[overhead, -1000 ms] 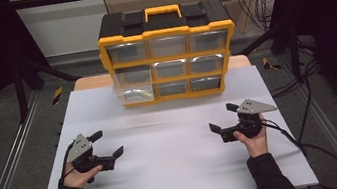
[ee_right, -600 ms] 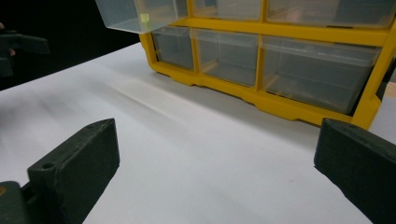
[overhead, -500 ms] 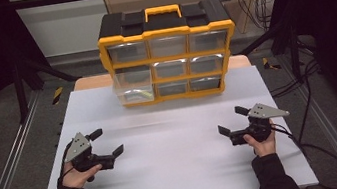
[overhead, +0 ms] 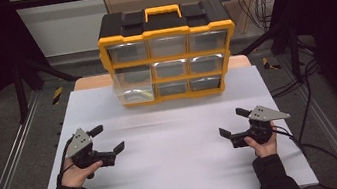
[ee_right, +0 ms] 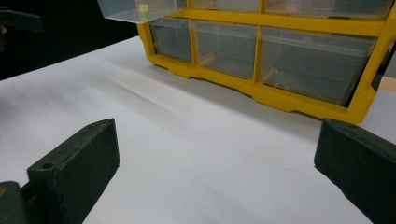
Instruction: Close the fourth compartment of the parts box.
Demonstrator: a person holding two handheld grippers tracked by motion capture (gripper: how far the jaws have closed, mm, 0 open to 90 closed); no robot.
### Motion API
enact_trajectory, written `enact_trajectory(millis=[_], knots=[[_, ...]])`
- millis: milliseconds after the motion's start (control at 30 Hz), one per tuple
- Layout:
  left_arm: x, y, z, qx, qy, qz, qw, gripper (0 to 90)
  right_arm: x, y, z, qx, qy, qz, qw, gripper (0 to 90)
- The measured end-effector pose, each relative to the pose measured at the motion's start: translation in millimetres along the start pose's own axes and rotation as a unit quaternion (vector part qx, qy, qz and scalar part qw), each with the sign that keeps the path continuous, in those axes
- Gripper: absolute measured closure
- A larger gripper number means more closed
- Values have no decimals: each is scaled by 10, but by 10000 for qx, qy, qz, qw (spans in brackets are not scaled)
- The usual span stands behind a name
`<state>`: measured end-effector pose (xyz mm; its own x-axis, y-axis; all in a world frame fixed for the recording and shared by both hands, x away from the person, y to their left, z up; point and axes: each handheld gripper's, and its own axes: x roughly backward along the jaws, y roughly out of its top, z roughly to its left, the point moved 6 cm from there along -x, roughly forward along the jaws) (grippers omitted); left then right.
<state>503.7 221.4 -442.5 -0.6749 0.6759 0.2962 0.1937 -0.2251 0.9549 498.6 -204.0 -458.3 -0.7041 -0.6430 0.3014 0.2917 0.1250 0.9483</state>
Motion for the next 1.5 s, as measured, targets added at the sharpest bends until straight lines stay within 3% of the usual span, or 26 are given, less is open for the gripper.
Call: enact_trajectory(millis=[567,767,1033,1367,1500], knots=[[-144,158,-80,-71,-40,117,9999,15,47,-57,-23,-32,-13,-20,10000,4],[-203,238,-90,16,-57,46,10000,20,95,-55,-43,-59,-37,-107,9999,4],[-289,322,-117,-34,-53,58,10000,28,110,-78,-62,-101,-66,-118,9999,3],[-372,449,-154,-172,-68,96,9998,75,118,-99,-84,-136,-80,-101,9998,4],[-398,469,-166,-208,-81,53,9997,145,125,-96,-85,-156,-84,-125,9998,4]])
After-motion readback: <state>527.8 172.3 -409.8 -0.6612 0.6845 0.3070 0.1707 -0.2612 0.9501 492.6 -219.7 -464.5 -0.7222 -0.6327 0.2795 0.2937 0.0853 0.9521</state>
